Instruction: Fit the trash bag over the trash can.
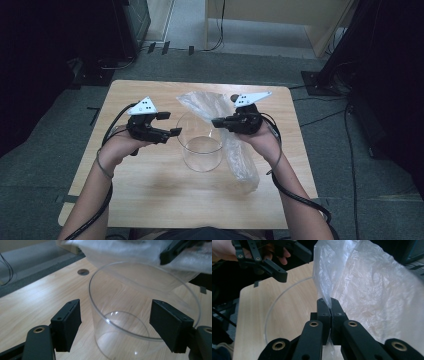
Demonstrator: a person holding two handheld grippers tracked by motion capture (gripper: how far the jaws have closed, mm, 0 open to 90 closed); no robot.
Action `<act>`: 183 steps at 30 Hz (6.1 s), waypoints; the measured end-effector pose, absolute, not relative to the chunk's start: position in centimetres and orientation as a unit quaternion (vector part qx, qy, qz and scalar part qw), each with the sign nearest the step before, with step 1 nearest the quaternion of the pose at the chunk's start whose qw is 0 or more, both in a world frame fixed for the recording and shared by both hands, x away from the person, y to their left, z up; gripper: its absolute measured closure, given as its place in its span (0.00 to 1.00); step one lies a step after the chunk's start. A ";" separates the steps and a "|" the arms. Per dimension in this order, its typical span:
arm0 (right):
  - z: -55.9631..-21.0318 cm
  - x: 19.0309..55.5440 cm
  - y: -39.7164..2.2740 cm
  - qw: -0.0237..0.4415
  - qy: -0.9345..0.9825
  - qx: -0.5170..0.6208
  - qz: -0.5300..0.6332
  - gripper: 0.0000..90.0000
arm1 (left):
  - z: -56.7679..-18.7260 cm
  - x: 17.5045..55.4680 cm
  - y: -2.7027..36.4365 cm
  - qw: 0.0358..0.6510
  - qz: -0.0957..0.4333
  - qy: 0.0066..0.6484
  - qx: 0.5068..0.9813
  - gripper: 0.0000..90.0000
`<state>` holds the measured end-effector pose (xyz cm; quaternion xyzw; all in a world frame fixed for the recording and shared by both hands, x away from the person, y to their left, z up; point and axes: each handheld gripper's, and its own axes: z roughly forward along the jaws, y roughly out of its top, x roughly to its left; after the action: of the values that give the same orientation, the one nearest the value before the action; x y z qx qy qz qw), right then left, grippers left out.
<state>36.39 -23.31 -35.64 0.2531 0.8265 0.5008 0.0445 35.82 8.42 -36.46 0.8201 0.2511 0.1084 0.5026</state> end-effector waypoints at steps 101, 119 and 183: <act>-35.2 36.2 -23.7 0.047 0.802 0.287 0.522 0.88 | -35.6 33.6 4.8 0.528 0.034 0.214 0.821 0.90; -37.4 35.4 -20.6 -0.028 0.869 0.231 0.438 0.84 | -36.7 34.1 4.0 0.513 0.000 0.227 0.828 0.88; -37.1 37.0 -23.4 0.009 0.787 0.329 0.523 0.42 | -35.0 34.6 6.8 0.539 0.073 0.238 0.805 0.43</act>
<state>37.01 -23.41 -37.06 0.3288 0.7866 0.5226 0.0086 34.61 6.79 -34.96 0.8049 0.2379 0.0725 0.5388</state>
